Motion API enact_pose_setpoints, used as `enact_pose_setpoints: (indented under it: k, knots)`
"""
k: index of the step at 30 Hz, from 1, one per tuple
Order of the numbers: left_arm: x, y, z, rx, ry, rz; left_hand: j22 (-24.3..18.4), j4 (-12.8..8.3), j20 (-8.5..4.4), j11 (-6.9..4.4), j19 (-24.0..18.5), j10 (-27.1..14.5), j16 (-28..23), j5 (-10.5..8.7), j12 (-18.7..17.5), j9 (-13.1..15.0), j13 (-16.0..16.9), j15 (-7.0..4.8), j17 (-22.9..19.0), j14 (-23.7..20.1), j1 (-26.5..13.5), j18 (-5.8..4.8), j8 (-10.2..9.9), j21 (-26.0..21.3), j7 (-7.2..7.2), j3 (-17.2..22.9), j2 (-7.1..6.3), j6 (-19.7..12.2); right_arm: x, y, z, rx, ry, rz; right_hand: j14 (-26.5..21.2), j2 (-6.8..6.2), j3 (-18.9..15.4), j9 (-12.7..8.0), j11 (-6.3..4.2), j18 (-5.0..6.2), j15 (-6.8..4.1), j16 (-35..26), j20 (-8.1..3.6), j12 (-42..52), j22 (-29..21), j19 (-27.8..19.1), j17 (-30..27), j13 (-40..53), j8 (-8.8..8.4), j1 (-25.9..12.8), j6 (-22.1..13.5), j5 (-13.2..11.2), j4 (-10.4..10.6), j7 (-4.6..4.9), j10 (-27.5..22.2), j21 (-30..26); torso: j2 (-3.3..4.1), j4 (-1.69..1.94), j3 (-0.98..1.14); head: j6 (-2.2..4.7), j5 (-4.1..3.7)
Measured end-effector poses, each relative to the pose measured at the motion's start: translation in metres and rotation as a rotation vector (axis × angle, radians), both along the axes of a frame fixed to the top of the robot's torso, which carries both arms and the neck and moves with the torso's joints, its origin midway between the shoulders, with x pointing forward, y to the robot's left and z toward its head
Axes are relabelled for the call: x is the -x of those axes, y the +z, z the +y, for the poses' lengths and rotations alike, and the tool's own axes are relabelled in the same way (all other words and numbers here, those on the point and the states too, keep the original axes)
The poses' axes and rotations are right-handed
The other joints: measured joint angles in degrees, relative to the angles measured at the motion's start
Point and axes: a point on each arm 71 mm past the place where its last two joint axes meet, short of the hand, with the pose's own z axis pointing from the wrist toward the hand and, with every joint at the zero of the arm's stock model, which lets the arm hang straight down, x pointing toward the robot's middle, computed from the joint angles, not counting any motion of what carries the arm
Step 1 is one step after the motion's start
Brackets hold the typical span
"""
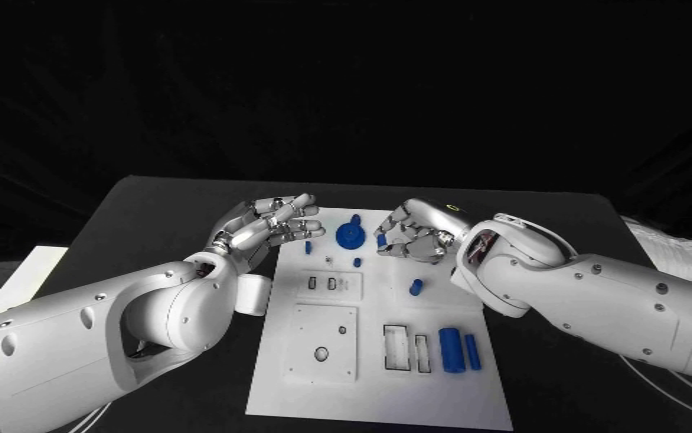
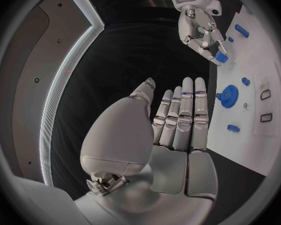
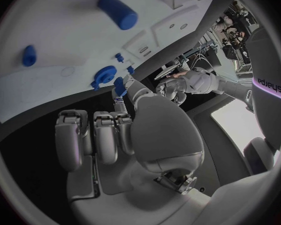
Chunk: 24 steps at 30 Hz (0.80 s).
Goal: Assemble the parts on the task board
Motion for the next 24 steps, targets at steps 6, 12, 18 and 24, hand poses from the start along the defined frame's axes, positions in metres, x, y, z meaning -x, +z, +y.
enact_pose_setpoints:
  k: [6, 12, 18, 24]
  knots:
    - [-0.002, -0.001, 0.001, -0.001, 0.004, -0.001, 0.0, 0.0, 0.20, 0.00, 0.2, 0.0, -0.4, 0.00, 0.0, 0.0, 0.0, 0.00, 0.1, 0.0, 0.0, -0.01, 0.0, 0.0, 0.00, 0.0, 0.00, 0.0, 0.011, -0.018, 0.037, 0.048, 0.049, 0.028, 0.0, 0.00, 0.1, 0.0, 0.00, 0.00, 0.00, 0.0, 0.00, 0.0, 0.0, 0.0, 0.0, 0.0, 0.00, 0.0, 0.0, 0.0, 0.1, 0.00, 0.0, 0.0, -0.25, 0.09, -0.11, -0.94, 1.10]
    - [-0.002, -0.001, 0.000, 0.000, 0.003, -0.002, 0.0, 0.0, 0.20, 0.00, 0.2, 0.0, -0.4, 0.00, 0.0, 0.0, 0.0, 0.00, 0.1, 0.0, 0.0, 0.00, 0.0, 0.0, 0.00, 0.0, 0.00, 0.0, 0.017, -0.034, 0.054, 0.093, 0.052, 0.048, 0.0, 0.00, 0.1, 0.0, 0.00, 0.00, 0.00, 0.0, 0.00, 0.0, 0.0, 0.0, 0.0, 0.0, 0.00, 0.0, 0.0, 0.0, 0.2, 0.00, 0.0, 0.0, -0.29, 0.09, -0.14, -1.38, 1.80]
    - [-0.002, -0.001, 0.000, 0.000, 0.002, -0.002, 0.0, -0.2, 0.20, 0.00, 0.2, 0.0, -0.4, 0.00, 0.0, 0.0, 0.0, 0.00, 0.1, 0.0, 0.0, 0.00, 0.0, 0.0, 0.00, -0.2, 0.00, 0.0, 0.021, -0.039, 0.065, 0.123, 0.057, 0.051, -0.2, 0.00, 0.1, 0.0, -0.09, 0.00, -0.20, 0.0, 0.00, 0.0, 0.0, 0.0, 0.0, 0.0, 0.00, 0.0, 0.0, -0.1, 0.2, 0.00, -0.1, 0.0, -0.30, 0.03, -0.13, -1.41, 1.86]
    - [-0.002, -0.001, 0.000, 0.001, 0.002, -0.002, 0.0, -0.2, 0.20, 0.00, 0.2, 0.0, -0.4, 0.00, 0.0, 0.0, 0.0, 0.00, 0.1, 0.0, 0.0, -0.01, 0.0, 0.0, 0.00, -0.2, 0.00, 0.0, 0.022, -0.039, 0.071, 0.141, 0.057, 0.041, -0.2, 0.16, 0.1, 0.0, -0.10, 0.00, -0.20, 0.0, 0.01, 0.0, 0.0, 0.0, 0.0, 0.0, 0.00, -0.2, 0.0, 0.0, 0.1, 0.00, -0.1, 0.0, -0.31, 0.02, -0.10, -1.63, 1.58]
